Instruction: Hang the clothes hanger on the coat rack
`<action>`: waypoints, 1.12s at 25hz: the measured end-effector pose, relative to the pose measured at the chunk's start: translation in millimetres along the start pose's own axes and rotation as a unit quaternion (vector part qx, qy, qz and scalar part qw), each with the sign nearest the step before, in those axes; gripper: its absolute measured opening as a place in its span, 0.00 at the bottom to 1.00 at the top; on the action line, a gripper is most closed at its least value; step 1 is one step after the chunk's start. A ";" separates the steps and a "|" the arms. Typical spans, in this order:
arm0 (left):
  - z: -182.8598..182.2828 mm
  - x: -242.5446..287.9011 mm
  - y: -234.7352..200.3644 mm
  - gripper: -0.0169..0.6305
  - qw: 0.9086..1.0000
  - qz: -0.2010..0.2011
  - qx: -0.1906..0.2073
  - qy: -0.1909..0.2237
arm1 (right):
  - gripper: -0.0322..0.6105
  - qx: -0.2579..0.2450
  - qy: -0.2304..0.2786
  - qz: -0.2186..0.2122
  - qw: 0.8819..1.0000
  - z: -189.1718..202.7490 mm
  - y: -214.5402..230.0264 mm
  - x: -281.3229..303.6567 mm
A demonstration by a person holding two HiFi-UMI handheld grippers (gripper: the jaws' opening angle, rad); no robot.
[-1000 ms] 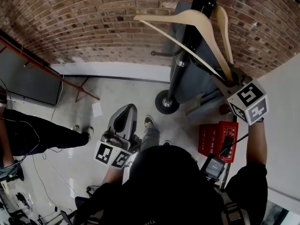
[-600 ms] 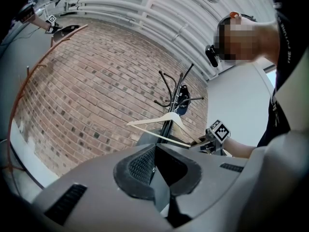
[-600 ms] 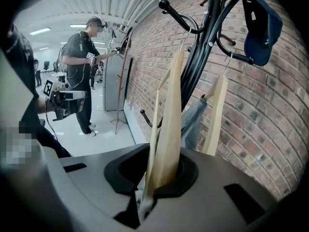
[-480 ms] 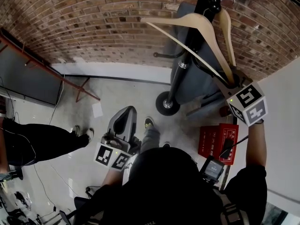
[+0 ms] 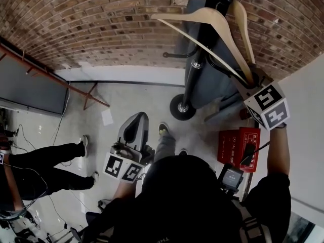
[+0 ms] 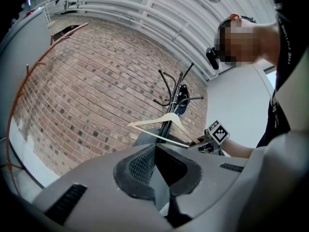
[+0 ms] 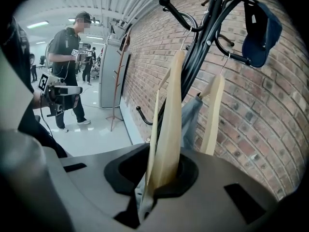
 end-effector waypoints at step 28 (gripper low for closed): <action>-9.2 -3.6 3.3 0.06 1.000 0.005 0.002 -0.004 | 0.15 0.023 0.048 0.014 0.998 -7.0 -8.7 -9.1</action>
Point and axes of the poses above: the fingertips, and each gripper's own axes: x forward along the fingers, y to its right, z out of its underside, the point moved 4 cm from there along -x, backward along the fingers, and after that the axes turned 10 degrees about y, right-handed, at the moved point
